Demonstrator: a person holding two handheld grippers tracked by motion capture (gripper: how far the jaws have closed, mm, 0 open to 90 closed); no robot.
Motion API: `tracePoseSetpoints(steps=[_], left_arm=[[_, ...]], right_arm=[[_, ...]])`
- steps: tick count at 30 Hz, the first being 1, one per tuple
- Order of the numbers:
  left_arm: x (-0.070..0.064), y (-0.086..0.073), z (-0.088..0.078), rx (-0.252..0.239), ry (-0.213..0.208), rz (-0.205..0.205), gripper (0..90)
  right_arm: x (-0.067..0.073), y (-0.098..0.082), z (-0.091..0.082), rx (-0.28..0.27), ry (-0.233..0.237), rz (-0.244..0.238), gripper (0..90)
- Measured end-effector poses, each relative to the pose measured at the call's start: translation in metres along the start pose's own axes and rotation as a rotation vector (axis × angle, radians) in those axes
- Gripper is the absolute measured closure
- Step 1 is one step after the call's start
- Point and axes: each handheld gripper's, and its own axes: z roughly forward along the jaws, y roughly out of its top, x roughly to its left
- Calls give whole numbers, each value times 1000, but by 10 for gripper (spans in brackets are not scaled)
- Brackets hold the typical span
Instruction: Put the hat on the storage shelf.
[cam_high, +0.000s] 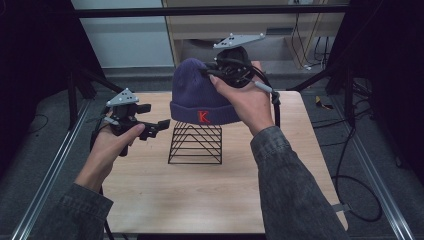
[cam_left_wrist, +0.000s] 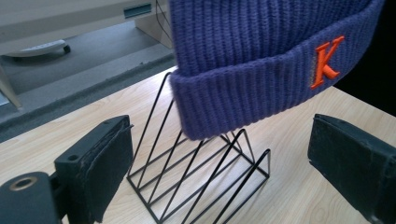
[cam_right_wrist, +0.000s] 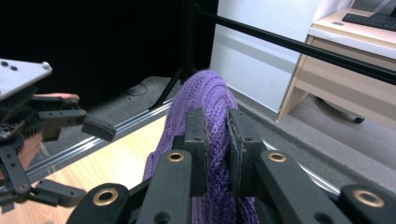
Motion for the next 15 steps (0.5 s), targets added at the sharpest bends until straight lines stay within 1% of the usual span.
tracePoseSetpoints(steps=[6, 7, 9, 12, 14, 15], left_arm=[[1, -3, 6, 7, -8, 5, 59], [3, -5, 10, 16, -10, 5, 58], [4, -7, 13, 10, -15, -2, 58], [7, -9, 18, 17, -15, 9, 58], [9, -11, 22, 11, -20, 2, 58], [9, -11, 23, 5, -21, -8, 58]], right_arm=[[6, 1, 3, -11, 17, 4, 800], [7, 1, 3, -15, 20, 2, 800], [9, 2, 3, -22, 26, 2, 800], [11, 1, 3, -25, 36, 5, 800], [11, -1, 4, -23, 39, 6, 800], [12, -2, 4, -22, 42, 7, 800]])
